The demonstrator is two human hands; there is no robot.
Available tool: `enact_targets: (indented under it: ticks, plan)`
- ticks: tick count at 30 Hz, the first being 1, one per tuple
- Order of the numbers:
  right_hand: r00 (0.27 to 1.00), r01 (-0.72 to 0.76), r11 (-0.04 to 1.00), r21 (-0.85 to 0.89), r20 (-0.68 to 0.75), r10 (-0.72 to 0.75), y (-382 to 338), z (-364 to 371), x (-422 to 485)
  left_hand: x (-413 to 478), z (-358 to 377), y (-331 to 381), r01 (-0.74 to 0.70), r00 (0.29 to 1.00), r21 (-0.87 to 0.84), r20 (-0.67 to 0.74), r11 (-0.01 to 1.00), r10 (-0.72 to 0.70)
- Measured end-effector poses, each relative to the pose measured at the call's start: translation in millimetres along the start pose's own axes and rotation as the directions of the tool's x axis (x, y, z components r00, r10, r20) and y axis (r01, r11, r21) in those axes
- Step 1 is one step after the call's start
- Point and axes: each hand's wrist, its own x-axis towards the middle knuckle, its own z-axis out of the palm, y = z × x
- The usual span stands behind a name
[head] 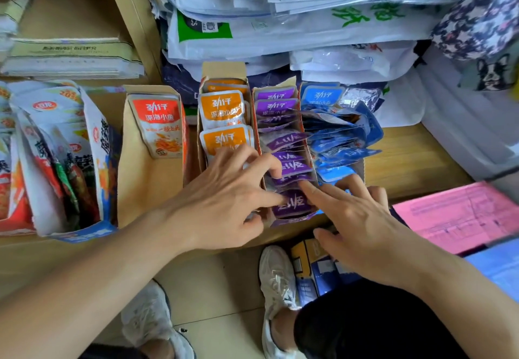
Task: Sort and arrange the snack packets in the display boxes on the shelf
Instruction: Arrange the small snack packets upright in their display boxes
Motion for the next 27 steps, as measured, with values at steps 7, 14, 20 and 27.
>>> enact_targets:
  ticks: [7, 14, 20, 27]
  plan:
    - [0.994, 0.066, 0.996, 0.065, -0.095, -0.06, 0, -2, -2, 4, -1, -2, 0.12, 0.992, -0.006, -0.041, 0.993, -0.12]
    - [0.999, 0.049, 0.999, 0.01, -0.025, -0.048, -4, -5, 3, 7, 1, -1, 0.171, 0.981, -0.045, -0.081, 0.984, -0.174]
    - [0.999, 0.034, 0.996, -0.084, 0.003, -0.033, -5, -1, 0, 6, 4, -2, 0.154, 0.981, -0.1, -0.106, 0.983, -0.164]
    - [0.999, 0.029, 0.997, 0.065, 0.011, -0.03, -2, -6, 1, 2, 12, 9, 0.101, 0.995, -0.058, 0.027, 0.993, -0.099]
